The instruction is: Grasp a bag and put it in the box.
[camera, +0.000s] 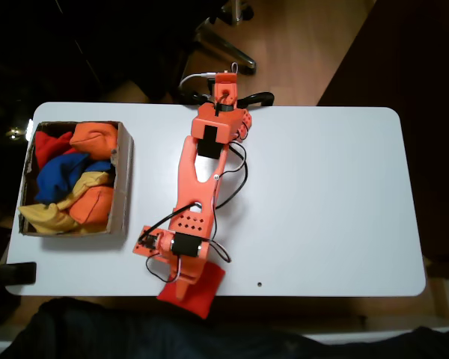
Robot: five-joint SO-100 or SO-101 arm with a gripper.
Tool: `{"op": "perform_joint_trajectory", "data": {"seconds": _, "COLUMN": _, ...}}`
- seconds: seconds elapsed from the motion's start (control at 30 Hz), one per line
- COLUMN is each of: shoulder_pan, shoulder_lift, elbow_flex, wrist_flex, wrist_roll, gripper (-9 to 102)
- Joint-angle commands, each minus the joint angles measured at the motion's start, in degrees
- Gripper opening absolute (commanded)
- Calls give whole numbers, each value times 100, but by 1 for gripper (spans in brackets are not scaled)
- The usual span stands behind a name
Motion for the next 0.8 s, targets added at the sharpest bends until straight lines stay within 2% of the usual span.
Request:
{"op": "perform_joint_trajectory", "data": {"seconds": 0.0, "shoulder_pan": 26, "shoulder_lift": 26, "elbow_flex": -255, "wrist_flex": -79, "wrist_roll": 18, "gripper": 71}}
{"op": "perform_joint_trajectory", "data": {"seconds": 0.6, "shoulder_pan": -26, "shoulder_lift": -334, "elbow_flex": -404, "wrist_flex": -70, "wrist_roll": 0, "gripper": 71}}
{"op": "perform_joint_trajectory", "data": {"seconds": 0.67, "shoulder_pan": -35, "shoulder_lift": -360, "elbow_flex": -404, "wrist_flex": -53, "wrist_roll": -26, "gripper": 70}}
{"op": "perform_joint_trajectory", "data": {"seconds": 0.77, "shoulder_pan": -44, "shoulder_lift": -396, "elbow_flex": -413, "wrist_flex": -44, "wrist_roll": -105, "gripper": 62}}
